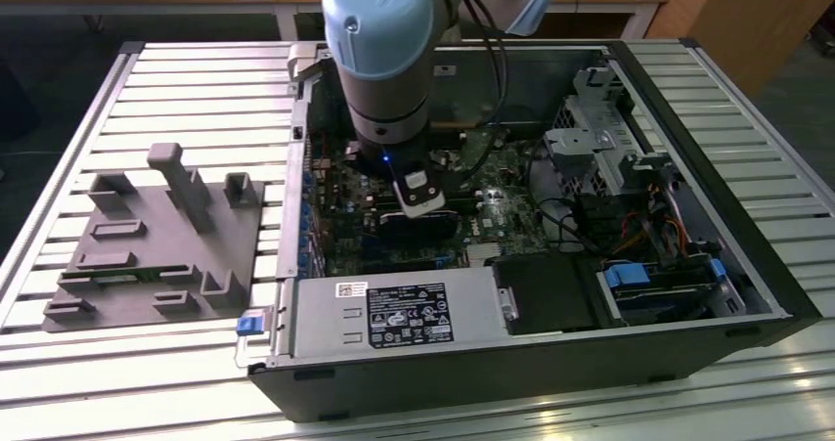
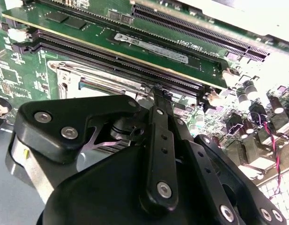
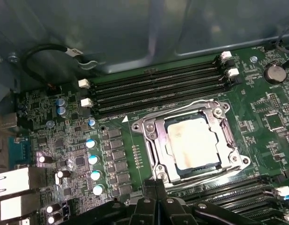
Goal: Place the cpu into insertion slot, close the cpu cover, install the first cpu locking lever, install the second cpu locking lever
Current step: 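Install the second cpu locking lever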
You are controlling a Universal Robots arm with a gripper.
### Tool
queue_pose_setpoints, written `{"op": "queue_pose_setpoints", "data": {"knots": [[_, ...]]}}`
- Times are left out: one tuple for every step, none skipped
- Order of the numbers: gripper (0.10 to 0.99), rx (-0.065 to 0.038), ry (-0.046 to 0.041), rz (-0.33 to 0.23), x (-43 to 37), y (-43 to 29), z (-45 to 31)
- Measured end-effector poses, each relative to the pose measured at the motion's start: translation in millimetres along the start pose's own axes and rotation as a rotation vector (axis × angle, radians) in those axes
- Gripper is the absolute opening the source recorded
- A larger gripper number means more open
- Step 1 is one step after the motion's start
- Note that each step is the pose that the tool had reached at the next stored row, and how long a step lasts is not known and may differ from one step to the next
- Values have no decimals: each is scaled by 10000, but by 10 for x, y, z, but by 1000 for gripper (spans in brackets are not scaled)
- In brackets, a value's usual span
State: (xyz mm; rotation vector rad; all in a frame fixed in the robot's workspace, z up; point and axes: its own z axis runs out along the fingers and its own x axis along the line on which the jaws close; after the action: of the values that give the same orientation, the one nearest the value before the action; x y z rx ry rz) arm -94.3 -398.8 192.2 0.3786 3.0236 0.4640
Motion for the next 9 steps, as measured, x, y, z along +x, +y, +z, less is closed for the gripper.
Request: {"op": "queue_pose_setpoints", "data": {"knots": [[106, 0, 1, 0, 1, -2, 4], [106, 1, 2, 0, 2, -3, 8], [106, 0, 1, 0, 3, -5, 13], [106, -2, 1, 0, 5, -7, 19], [106, -2, 0, 0, 7, -10, 26], [106, 0, 1, 0, 8, -12, 29], [106, 2, 2, -1, 9, -13, 30], [106, 3, 2, -1, 9, -13, 30], [106, 3, 2, -1, 10, -13, 31]]}}
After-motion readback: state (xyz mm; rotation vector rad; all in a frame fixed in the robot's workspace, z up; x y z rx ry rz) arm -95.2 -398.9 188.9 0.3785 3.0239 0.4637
